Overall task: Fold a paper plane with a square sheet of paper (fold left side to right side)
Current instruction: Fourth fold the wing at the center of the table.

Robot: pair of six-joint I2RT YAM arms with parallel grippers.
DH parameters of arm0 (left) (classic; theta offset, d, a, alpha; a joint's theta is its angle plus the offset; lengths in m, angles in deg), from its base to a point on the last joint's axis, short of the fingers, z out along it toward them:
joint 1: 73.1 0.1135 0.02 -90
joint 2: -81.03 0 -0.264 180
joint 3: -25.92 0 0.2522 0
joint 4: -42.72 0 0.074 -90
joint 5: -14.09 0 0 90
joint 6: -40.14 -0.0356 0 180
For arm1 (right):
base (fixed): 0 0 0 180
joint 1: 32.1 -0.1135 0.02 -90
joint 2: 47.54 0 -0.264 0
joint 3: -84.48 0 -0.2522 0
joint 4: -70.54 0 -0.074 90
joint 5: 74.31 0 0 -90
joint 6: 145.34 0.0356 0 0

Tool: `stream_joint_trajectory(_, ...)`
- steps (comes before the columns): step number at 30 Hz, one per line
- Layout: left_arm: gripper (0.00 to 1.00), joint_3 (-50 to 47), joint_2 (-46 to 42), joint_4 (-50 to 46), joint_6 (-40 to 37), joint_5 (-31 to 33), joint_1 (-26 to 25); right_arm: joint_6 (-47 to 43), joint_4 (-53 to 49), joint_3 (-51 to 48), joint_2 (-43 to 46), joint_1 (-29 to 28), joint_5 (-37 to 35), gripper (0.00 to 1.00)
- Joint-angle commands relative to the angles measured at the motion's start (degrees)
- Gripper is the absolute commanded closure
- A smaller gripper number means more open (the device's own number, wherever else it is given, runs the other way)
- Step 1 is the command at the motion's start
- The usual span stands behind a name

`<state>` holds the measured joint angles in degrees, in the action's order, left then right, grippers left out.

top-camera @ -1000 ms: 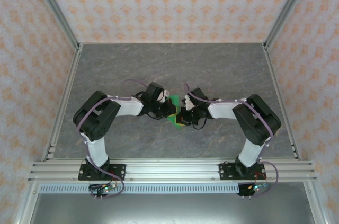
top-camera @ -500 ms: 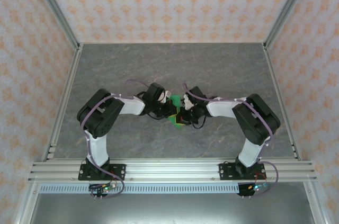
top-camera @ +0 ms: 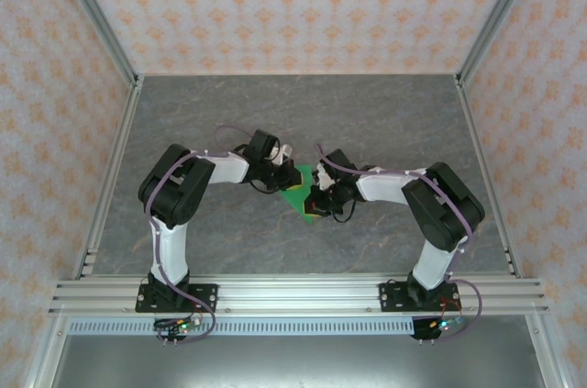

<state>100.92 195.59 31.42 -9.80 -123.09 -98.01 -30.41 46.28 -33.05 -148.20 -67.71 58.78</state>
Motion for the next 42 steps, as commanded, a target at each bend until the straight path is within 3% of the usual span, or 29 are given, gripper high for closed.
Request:
stream_joint_trajectory(1, 1.00, 2.76, 1.85, -3.31, -4.26, 5.87, 2.82, -1.21, -12.61, -3.71, -4.13, -0.54, -8.20, 1.00)
stream_joint_trajectory(16, 1.00, 13.18, 8.76, -8.00, -9.12, 2.43, 9.89, -1.38, -12.24, -4.15, -3.79, -0.69, -7.20, 1.00)
stream_joint_trajectory(22, 1.00, 17.40, 9.22, -11.69, -12.00, 0.90, 11.63, -0.39, -7.60, -5.20, -2.18, -0.68, -4.68, 1.00)
stream_joint_trajectory(29, 0.83, 13.34, -0.46, -10.63, -11.33, 1.08, 12.86, 2.43, 2.39, -3.98, 4.92, -0.70, -3.29, 0.94)
stream_joint_trajectory(37, 0.54, -5.69, -16.28, 2.58, -1.44, 2.26, 11.14, 2.30, 7.91, -4.36, 18.63, 0.48, -13.66, 0.52)
stream_joint_trajectory(42, 0.47, -11.02, -17.85, 6.00, 1.84, 4.00, 5.86, 1.31, 7.87, -5.87, 25.50, 1.96, -20.46, 0.38)
